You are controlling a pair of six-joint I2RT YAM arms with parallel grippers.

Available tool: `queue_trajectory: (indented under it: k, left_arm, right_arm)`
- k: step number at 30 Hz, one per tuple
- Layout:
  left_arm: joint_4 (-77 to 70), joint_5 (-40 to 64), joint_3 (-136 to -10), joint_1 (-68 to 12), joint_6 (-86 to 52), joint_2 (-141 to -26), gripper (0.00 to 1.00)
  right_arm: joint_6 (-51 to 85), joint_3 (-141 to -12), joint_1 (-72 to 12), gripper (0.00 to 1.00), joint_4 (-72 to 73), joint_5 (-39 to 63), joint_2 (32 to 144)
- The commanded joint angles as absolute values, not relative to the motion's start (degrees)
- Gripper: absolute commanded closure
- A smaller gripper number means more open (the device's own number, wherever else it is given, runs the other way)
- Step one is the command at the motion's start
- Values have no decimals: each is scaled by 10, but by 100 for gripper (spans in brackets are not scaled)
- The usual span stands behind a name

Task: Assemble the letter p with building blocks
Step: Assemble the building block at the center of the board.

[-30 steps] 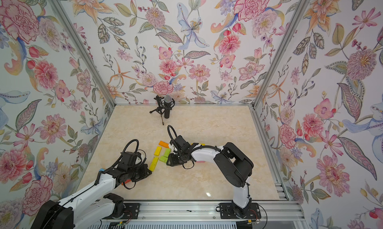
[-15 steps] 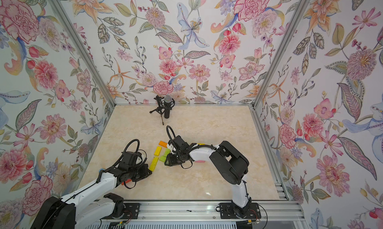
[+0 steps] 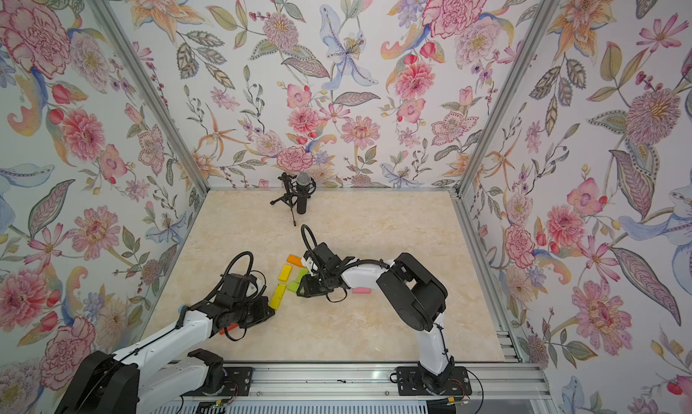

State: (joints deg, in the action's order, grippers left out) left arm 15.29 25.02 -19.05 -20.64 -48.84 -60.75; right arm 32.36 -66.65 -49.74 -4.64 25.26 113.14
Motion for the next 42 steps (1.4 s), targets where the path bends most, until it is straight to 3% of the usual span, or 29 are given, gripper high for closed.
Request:
queue_trajectory:
  k: [1, 11, 27, 42]
  left_arm:
    - [148, 236, -199, -213, -481, -610, 100]
    - [149, 233, -198, -213, -483, -613, 100]
    - [133, 230, -199, -213, -480, -633, 100]
    - [130, 222, -207, -210, -478, -642, 100]
  right_arm:
    - [321, -676, -492, 61, -49, 250, 1152]
    - [323, -675, -489, 61, -47, 254, 1146]
    - [321, -609, -448, 60, -61, 238, 1027]
    - [319, -608, -441, 59, -64, 242, 1038]
